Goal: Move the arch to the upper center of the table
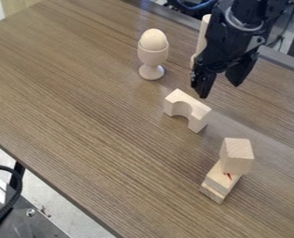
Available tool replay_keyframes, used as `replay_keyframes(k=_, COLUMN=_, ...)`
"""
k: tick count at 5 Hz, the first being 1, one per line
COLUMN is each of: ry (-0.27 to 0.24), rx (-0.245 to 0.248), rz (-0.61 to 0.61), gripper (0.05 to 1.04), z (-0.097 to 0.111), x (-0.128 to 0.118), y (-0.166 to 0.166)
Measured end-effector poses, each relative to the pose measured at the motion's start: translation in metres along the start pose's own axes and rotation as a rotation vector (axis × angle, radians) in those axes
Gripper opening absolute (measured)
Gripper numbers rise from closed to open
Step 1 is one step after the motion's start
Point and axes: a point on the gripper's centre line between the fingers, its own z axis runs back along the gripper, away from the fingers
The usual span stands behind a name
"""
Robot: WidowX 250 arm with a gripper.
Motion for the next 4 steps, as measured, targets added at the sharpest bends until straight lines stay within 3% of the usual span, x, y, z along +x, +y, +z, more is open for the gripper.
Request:
replay_keyframes(k=2, ry=0.021, rx=0.056, rz=0.006, gripper=0.998, z=-0.015, x=-0.006, y=0.011)
replay_keyframes(k=4, ry=0.022, rx=0.092, rz=0.160, gripper=0.998, z=-0.008, x=-0.007, y=0.019)
